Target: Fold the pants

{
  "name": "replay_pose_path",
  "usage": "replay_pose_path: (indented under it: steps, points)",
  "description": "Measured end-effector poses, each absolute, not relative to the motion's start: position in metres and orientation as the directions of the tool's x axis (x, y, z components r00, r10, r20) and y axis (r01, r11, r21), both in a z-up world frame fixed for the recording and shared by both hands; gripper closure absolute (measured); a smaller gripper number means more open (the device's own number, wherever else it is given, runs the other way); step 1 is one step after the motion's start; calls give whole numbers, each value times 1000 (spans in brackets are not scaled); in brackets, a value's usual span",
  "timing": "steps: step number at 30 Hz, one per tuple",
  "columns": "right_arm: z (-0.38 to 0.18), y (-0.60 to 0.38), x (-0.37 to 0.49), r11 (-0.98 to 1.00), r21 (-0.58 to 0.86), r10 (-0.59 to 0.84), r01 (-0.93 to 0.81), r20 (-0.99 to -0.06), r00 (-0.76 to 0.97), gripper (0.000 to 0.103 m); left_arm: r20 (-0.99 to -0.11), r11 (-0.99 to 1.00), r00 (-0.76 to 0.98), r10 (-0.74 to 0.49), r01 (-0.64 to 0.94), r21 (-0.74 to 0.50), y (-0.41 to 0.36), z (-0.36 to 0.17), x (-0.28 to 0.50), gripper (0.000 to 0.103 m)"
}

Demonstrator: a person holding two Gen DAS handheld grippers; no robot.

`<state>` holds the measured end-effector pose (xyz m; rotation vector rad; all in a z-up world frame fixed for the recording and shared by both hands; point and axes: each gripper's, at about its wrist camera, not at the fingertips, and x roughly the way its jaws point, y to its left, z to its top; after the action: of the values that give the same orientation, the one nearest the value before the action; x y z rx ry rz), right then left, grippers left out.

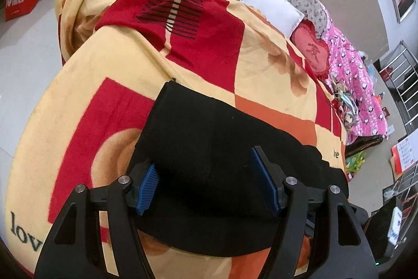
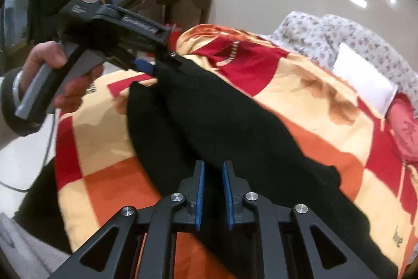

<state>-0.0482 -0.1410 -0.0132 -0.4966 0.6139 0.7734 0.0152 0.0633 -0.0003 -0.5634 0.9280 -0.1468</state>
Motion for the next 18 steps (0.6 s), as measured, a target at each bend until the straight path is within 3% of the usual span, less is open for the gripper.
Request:
replay_pose_path:
  steps: [6, 13, 15, 17, 18]
  points:
    - [-22, -131, -50, 568, -291, 451, -769, -672, 588, 78, -716, 851, 601, -354, -110, -513, 60, 3, 16, 36]
    - [-36, -121, -41, 570, -343, 410, -746, -669, 620, 77, -715, 851, 601, -358, -104, -514, 53, 1, 19, 36]
    - [-31, -121, -38, 585, -347, 419, -733, -644, 640, 94, -704, 850, 604, -373, -82, -520, 52, 1, 19, 38]
    - [-19, -128, -38, 613, -280, 466, -739, -627, 624, 97, -700, 862, 616, -361, -66, -503, 48, 6, 18, 69]
    - [-14, -131, -38, 617, -246, 484, -747, -630, 607, 98, -706, 875, 618, -347, -59, -481, 46, 10, 15, 76]
